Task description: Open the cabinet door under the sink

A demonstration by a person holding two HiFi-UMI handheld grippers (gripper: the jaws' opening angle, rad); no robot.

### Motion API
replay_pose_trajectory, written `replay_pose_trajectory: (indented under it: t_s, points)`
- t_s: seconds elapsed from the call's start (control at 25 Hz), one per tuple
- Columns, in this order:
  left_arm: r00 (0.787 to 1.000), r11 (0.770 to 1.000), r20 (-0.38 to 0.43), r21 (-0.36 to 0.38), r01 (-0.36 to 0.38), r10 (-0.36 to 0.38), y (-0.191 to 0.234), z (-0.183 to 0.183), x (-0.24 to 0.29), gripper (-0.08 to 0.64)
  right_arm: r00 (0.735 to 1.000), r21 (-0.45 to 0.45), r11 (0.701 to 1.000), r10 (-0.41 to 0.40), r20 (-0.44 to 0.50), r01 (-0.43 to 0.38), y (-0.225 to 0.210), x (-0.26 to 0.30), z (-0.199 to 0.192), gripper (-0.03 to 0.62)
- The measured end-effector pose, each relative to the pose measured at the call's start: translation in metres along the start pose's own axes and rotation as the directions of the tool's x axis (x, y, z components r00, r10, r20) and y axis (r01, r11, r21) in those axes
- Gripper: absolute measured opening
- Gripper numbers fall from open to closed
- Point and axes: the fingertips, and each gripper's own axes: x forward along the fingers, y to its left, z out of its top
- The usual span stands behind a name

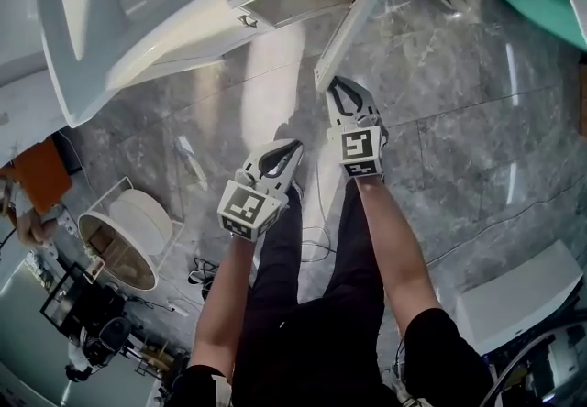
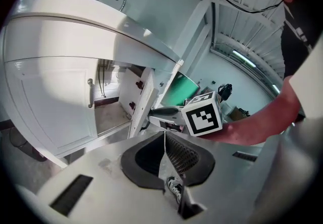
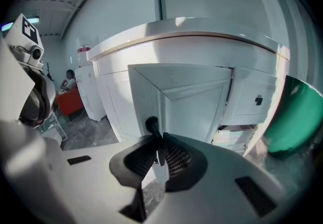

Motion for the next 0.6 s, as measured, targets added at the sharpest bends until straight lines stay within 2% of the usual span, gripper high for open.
replay_pose_trajectory:
  t_s: [0.24, 0.44, 0.6]
  points:
    - [0.998, 0.998, -0.037, 0.045, 0.049, -0.048, -0.025, -0.008, 0.037, 0.018, 1.0, -0.022, 1.0, -0.022, -0.02, 0.021, -0.049, -0.043, -0.039, 0.094]
    - [0.997, 0.994, 0.004, 0.066, 0.082, -0.082, -0.058, 0.013, 0.065, 0.018, 0.997, -0.157, 0.986, 0.048, -0.057, -0.056, -0.086, -0.066, -0.055, 0.091]
    - [0.996, 0.992, -0.012, 0.087, 0.09, -0.089, -0.074, 0.017, 0.084, 0.018, 0.994, -0.211, 0.973, 0.078, -0.076, -0.093, -0.115, -0.076, -0.062, 0.089]
